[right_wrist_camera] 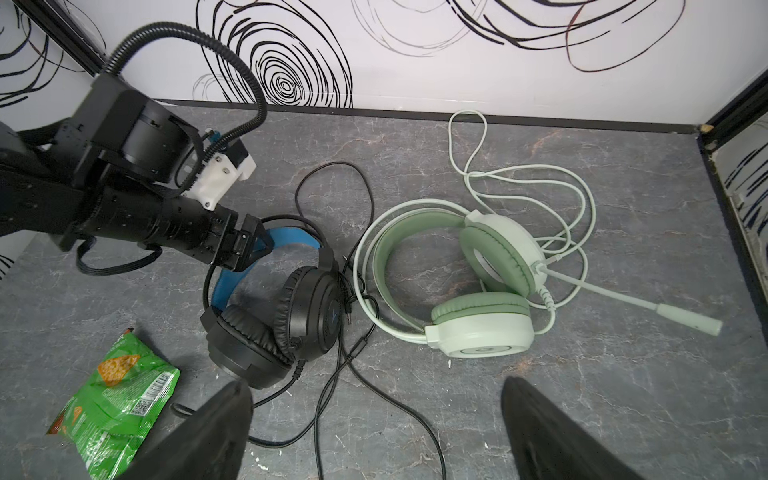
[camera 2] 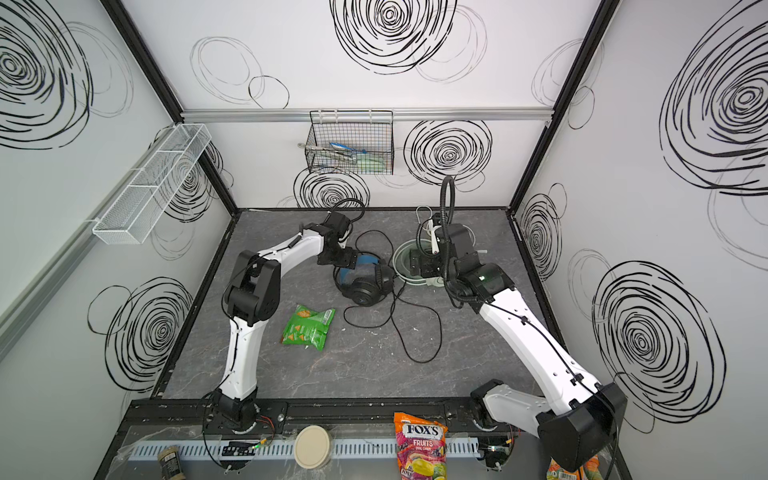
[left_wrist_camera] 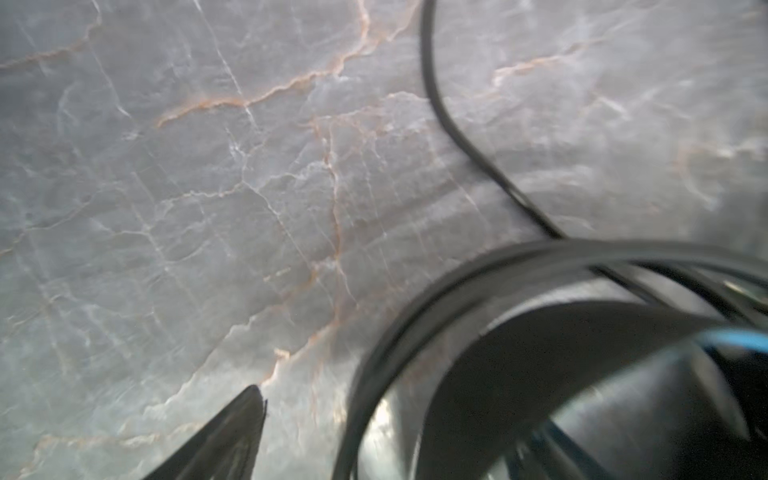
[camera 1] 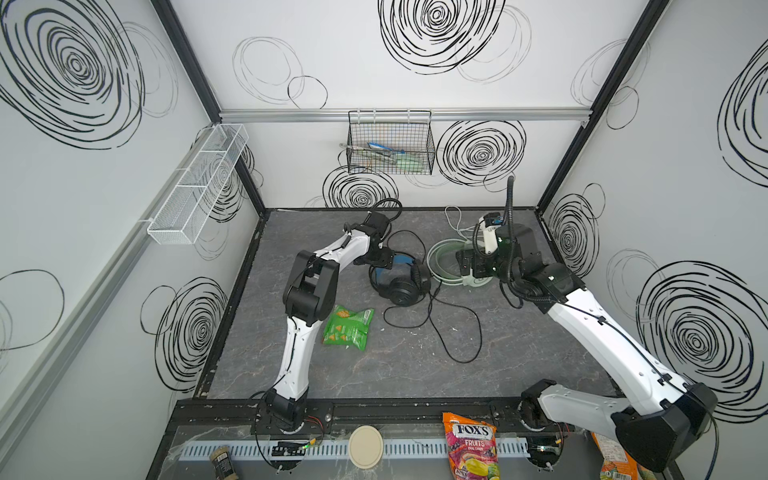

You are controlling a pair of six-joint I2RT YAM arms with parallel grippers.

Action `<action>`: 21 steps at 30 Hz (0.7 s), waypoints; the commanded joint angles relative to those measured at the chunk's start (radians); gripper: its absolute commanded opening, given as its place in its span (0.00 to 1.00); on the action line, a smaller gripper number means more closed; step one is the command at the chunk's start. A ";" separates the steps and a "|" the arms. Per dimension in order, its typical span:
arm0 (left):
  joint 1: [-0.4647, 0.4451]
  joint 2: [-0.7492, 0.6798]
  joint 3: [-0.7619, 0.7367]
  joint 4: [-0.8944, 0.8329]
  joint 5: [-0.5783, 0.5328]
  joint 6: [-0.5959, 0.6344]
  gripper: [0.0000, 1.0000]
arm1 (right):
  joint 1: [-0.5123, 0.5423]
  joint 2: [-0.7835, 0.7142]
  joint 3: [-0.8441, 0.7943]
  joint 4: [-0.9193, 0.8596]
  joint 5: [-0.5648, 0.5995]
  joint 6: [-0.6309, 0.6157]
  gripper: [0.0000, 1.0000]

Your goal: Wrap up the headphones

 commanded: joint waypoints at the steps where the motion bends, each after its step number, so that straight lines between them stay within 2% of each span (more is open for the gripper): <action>1: -0.002 0.040 0.050 -0.037 -0.066 0.022 0.82 | 0.005 -0.021 0.002 -0.005 0.021 -0.014 0.97; 4: -0.004 0.054 0.051 -0.036 -0.076 0.029 0.70 | 0.005 -0.033 -0.012 -0.004 0.023 -0.009 0.97; 8: -0.014 0.057 0.032 -0.026 -0.079 0.030 0.62 | 0.004 -0.035 -0.020 0.002 0.021 -0.001 0.97; 13: -0.017 0.034 -0.020 -0.001 -0.085 0.025 0.46 | 0.004 -0.033 -0.014 0.027 0.001 0.001 0.97; 21: -0.014 -0.137 -0.106 0.057 -0.145 -0.006 0.07 | -0.008 -0.110 -0.070 0.138 -0.140 -0.013 0.97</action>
